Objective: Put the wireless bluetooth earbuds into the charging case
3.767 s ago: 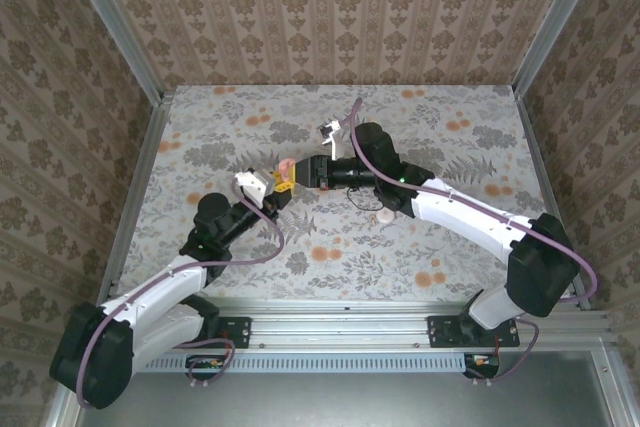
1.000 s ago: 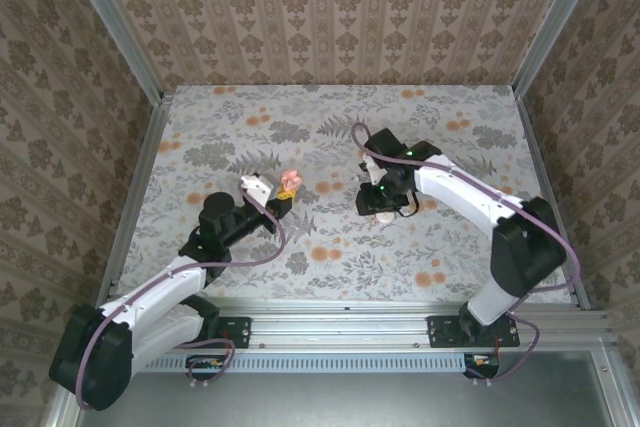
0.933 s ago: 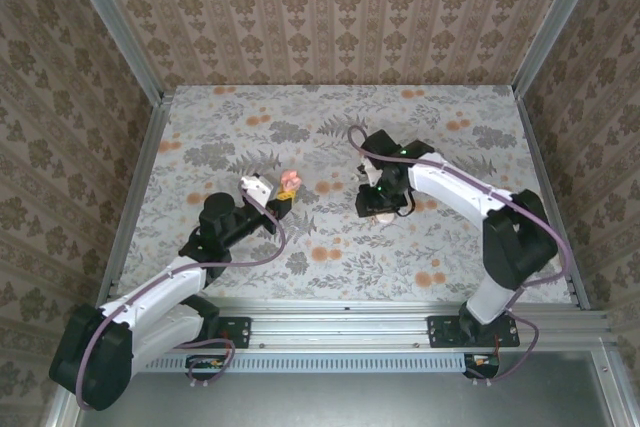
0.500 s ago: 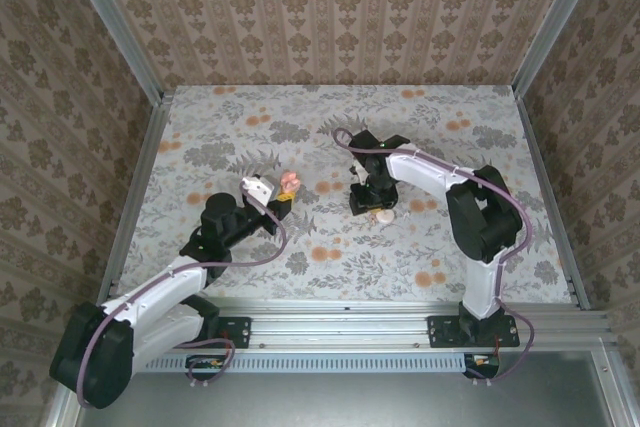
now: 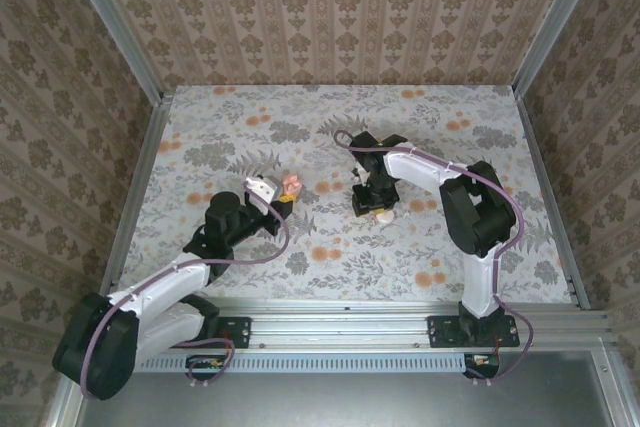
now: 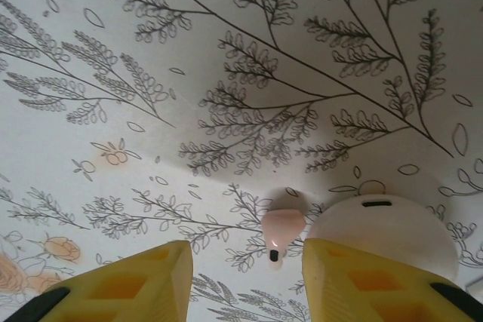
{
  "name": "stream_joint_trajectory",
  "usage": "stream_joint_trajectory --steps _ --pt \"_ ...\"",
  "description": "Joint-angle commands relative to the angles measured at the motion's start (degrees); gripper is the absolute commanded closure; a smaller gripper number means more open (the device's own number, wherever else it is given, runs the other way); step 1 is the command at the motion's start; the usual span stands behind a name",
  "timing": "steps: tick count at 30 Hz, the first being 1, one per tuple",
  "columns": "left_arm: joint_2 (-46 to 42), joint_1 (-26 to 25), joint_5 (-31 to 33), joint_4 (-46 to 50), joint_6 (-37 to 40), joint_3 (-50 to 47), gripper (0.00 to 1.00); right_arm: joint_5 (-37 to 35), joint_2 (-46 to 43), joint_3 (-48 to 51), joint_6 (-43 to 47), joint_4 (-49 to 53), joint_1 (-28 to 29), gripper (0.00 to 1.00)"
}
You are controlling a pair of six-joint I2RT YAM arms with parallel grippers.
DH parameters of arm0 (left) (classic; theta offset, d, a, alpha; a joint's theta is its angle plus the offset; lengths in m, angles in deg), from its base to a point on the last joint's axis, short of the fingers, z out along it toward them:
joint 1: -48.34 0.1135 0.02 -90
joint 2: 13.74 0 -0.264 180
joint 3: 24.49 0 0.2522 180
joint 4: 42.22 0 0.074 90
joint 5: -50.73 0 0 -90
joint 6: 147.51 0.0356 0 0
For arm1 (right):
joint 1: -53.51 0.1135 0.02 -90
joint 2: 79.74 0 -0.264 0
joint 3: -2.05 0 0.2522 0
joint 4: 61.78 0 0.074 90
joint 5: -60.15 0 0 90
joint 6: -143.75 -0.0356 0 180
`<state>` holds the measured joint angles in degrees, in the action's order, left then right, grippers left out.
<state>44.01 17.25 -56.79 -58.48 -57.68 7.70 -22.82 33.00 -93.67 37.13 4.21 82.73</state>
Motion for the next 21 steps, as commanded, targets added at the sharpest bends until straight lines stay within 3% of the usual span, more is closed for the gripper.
stream_joint_trajectory --steps 1,6,21 --pt "-0.4 -0.1 0.4 -2.2 0.6 -0.4 0.93 -3.3 0.9 -1.1 0.5 3.4 -0.3 0.56" --pt "-1.2 -0.1 0.6 -1.8 0.6 -0.5 0.93 -5.2 1.9 -1.6 0.7 5.1 -0.3 0.55" --pt "-2.7 -0.1 0.9 -0.6 0.8 -0.5 0.93 -0.3 0.7 -3.3 0.7 3.9 0.0 0.59"
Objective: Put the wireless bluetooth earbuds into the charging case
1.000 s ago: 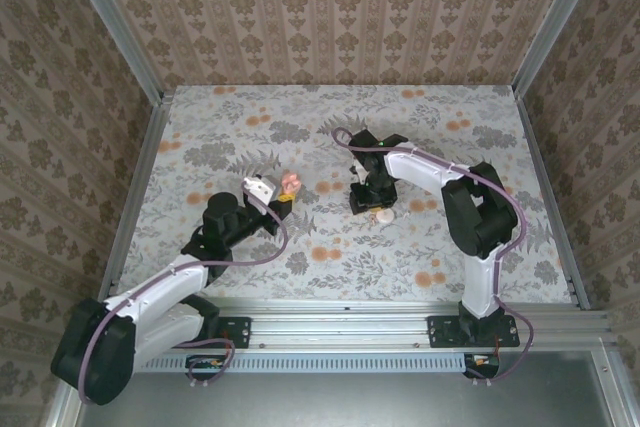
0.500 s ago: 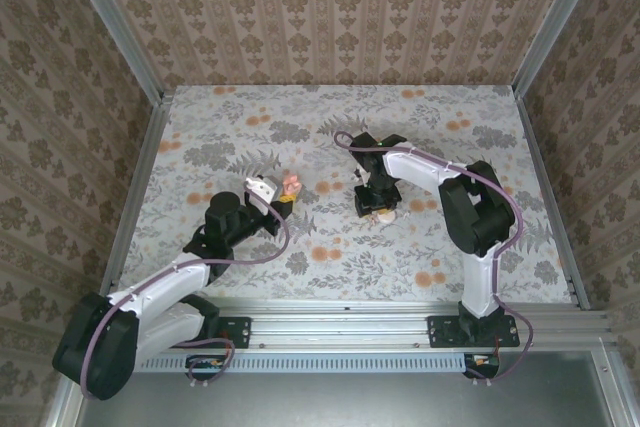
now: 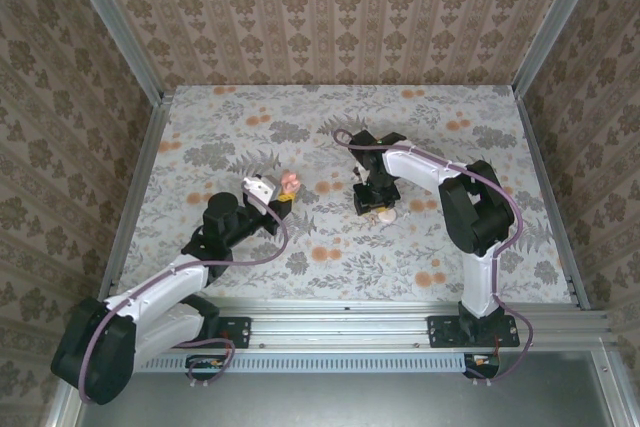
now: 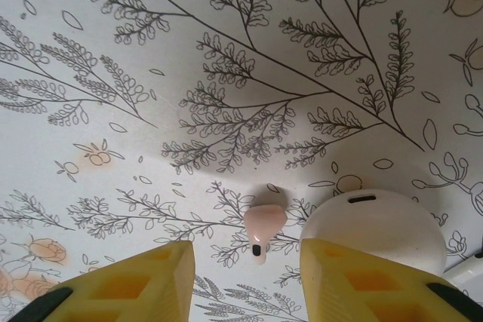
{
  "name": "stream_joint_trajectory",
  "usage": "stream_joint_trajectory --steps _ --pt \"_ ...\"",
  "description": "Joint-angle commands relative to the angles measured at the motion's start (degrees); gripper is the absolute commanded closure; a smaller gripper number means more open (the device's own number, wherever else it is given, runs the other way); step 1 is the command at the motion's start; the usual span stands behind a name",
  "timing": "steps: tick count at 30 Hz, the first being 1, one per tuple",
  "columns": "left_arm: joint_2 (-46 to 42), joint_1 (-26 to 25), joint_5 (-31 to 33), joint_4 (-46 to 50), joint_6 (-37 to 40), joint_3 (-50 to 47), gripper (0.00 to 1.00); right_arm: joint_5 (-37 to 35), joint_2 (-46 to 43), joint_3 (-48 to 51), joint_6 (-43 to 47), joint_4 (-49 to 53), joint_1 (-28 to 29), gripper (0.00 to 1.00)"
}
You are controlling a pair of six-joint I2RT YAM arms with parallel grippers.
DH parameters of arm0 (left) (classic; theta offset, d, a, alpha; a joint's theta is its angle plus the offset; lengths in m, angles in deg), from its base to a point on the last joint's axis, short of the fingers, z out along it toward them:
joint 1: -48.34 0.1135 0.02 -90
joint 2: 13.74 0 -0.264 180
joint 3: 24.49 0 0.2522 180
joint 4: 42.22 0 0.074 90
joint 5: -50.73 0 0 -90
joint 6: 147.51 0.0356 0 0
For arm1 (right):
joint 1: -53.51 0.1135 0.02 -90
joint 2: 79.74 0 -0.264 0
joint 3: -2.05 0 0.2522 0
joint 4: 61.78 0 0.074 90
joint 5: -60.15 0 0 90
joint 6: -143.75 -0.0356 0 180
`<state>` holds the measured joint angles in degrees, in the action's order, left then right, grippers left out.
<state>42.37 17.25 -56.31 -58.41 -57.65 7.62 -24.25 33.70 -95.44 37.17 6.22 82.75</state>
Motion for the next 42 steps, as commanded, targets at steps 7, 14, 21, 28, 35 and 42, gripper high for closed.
stream_joint_trajectory --steps 7,14,21,28,35,42 --pt "-1.5 -0.1 0.4 -0.1 0.7 -0.4 0.93 1.4 1.9 -2.5 1.7 3.0 0.6 0.61" --pt "-1.9 -0.1 0.6 0.7 1.0 -0.2 0.93 1.4 3.4 -3.0 2.0 3.3 0.7 0.61" --pt "-2.3 0.0 0.8 1.0 1.2 -0.2 0.93 -1.6 4.7 -3.7 2.4 5.0 1.1 0.61" --pt "-2.2 0.1 0.7 0.9 1.0 -0.5 0.93 -2.3 6.1 -4.1 2.7 5.9 1.5 0.64" --pt "-2.2 0.2 0.6 0.9 1.0 -0.3 0.93 -4.6 6.7 -4.7 2.8 6.9 2.1 0.66" --pt "-2.2 0.2 0.4 1.0 0.9 -0.3 0.93 -5.6 7.5 -4.7 2.5 6.4 2.4 0.68"
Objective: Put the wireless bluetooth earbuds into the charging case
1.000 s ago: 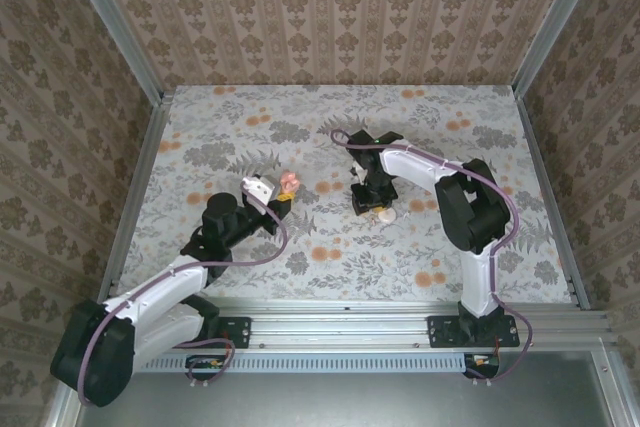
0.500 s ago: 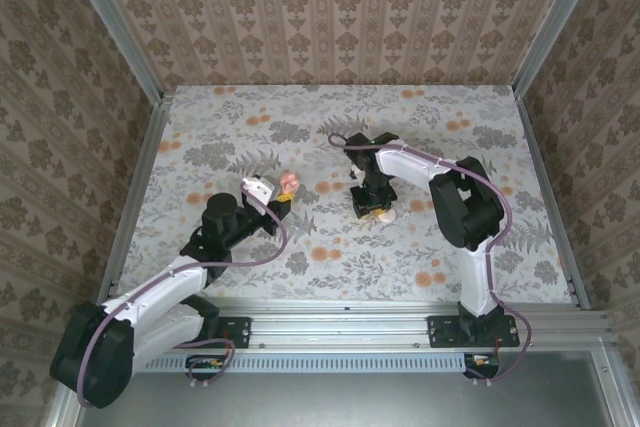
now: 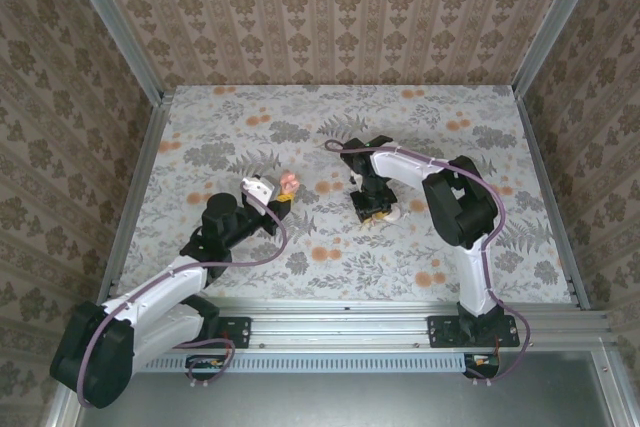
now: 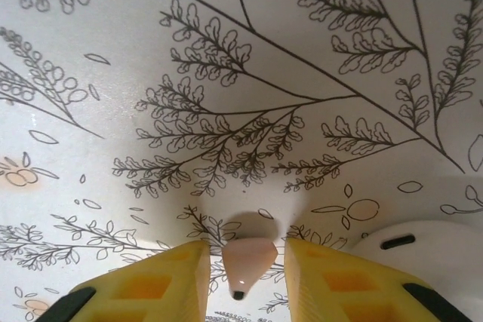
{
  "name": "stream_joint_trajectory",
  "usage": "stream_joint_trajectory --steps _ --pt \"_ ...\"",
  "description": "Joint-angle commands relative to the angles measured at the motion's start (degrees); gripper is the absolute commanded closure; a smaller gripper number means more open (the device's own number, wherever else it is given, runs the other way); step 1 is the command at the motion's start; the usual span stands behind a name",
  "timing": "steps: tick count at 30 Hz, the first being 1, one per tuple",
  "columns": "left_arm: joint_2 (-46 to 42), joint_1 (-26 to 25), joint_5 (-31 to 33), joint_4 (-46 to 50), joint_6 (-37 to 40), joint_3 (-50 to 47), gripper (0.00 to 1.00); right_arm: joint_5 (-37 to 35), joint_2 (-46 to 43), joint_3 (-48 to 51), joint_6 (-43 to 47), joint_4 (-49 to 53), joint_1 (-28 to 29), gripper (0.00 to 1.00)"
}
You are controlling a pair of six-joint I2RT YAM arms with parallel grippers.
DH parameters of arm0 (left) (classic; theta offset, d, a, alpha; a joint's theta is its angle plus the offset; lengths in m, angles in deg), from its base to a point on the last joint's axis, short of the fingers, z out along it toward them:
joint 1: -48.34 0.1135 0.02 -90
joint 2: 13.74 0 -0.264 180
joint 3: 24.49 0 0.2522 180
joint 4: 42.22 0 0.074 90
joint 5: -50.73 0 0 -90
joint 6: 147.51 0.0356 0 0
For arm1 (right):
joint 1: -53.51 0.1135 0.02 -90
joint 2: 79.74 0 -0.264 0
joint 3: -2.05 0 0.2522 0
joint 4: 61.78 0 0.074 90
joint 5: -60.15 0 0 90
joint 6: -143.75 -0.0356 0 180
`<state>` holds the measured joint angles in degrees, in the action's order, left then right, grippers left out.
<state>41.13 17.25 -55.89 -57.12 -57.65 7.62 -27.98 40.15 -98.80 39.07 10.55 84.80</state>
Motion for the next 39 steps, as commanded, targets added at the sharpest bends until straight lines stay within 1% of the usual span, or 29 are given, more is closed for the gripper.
stream_joint_trajectory --steps 1,9,16,20,26,29,34,36,39 --pt "-1.0 0.2 0.0 -0.3 0.9 -0.2 0.93 -1.8 1.0 -1.2 0.6 1.8 0.4 0.69" --pt "-0.9 0.2 -0.2 0.2 1.0 -0.1 0.93 -1.0 -0.4 0.3 0.1 -1.0 0.4 0.76" --pt "-0.5 0.2 -0.3 0.3 0.9 -0.1 0.93 0.1 -3.8 3.6 -1.2 -5.4 0.4 0.80" --pt "0.9 0.2 -0.5 -0.6 1.0 -0.2 0.93 0.4 -7.0 6.1 -2.6 -8.2 0.4 0.81" --pt "3.6 0.2 -1.7 -3.6 0.4 -0.9 0.93 2.3 -14.5 13.4 -5.6 -17.1 0.6 0.81" --pt "4.9 0.2 -2.2 -6.0 0.6 -1.8 0.93 3.2 -19.4 18.1 -7.8 -23.1 0.7 0.81" --pt "8.5 0.2 -3.9 -10.8 0.9 -3.2 0.94 7.4 -26.4 25.6 -10.9 -35.7 1.8 0.81" --pt "10.1 0.2 -4.5 -13.1 0.8 -3.4 0.93 10.2 -28.2 28.4 -12.4 -41.3 2.1 0.81" --pt "11.9 0.2 -5.4 -17.2 0.8 -4.3 0.94 11.9 -30.6 31.1 -14.1 -47.8 3.1 0.81"
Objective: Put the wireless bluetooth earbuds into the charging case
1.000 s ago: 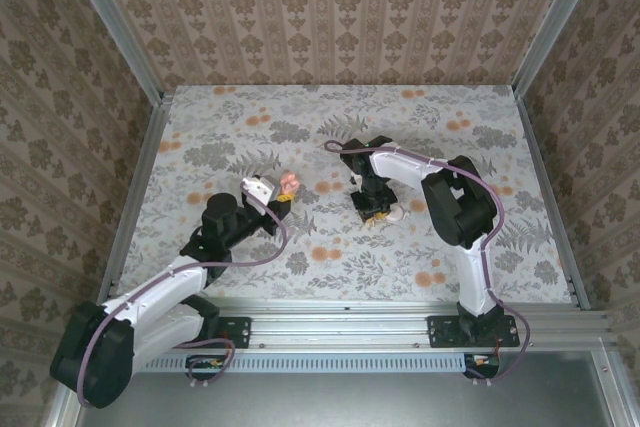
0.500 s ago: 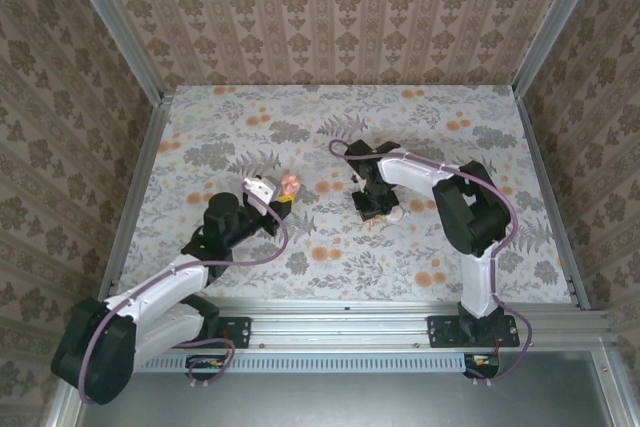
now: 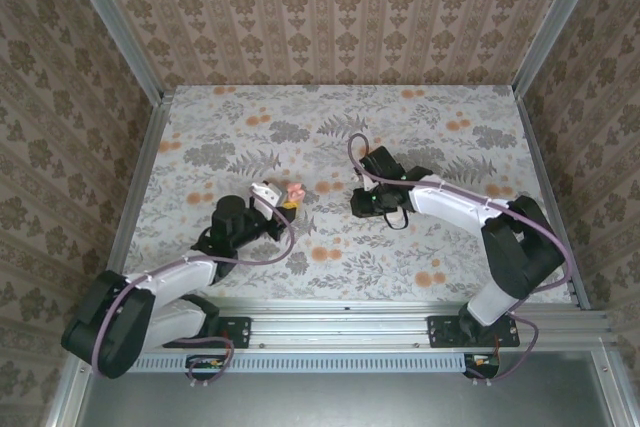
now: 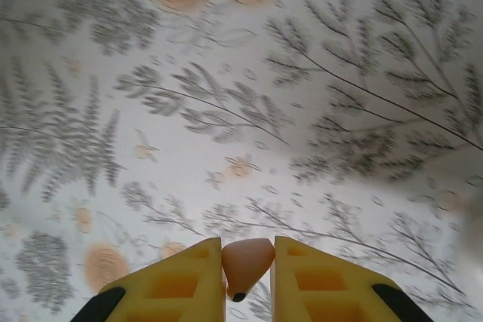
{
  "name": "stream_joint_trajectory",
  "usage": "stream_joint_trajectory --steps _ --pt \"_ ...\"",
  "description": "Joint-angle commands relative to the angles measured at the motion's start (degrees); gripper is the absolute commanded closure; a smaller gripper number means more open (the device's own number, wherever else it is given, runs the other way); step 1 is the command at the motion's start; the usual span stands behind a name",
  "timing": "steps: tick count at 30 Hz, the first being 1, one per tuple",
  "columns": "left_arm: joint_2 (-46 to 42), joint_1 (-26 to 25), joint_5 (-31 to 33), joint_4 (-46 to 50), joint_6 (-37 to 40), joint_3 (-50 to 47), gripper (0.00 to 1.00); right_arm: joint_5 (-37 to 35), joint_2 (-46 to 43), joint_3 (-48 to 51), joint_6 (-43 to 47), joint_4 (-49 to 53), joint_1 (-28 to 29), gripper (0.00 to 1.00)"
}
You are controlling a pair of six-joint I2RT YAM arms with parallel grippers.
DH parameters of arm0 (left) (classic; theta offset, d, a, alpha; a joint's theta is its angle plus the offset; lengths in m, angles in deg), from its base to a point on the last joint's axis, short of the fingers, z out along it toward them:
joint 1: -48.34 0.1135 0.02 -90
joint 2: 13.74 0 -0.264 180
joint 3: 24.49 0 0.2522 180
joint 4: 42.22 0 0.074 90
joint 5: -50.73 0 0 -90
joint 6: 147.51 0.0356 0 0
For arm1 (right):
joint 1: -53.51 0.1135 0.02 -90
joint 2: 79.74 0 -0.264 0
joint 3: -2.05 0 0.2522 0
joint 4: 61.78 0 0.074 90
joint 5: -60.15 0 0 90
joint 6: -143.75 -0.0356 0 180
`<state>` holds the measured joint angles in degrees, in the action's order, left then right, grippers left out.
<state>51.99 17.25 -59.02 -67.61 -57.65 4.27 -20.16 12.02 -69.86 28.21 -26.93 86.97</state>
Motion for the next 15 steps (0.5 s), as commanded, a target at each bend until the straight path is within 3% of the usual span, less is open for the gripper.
stream_joint_trajectory --steps 1,15 --pt "1.6 0.2 -2.6 -7.5 0.8 -1.0 0.94 4.3 -3.1 2.8 -3.9 -12.2 1.3 0.81" --pt "2.1 0.2 -4.9 -8.8 1.5 -0.7 0.94 2.4 -7.6 5.0 -5.7 -31.6 6.9 0.81"
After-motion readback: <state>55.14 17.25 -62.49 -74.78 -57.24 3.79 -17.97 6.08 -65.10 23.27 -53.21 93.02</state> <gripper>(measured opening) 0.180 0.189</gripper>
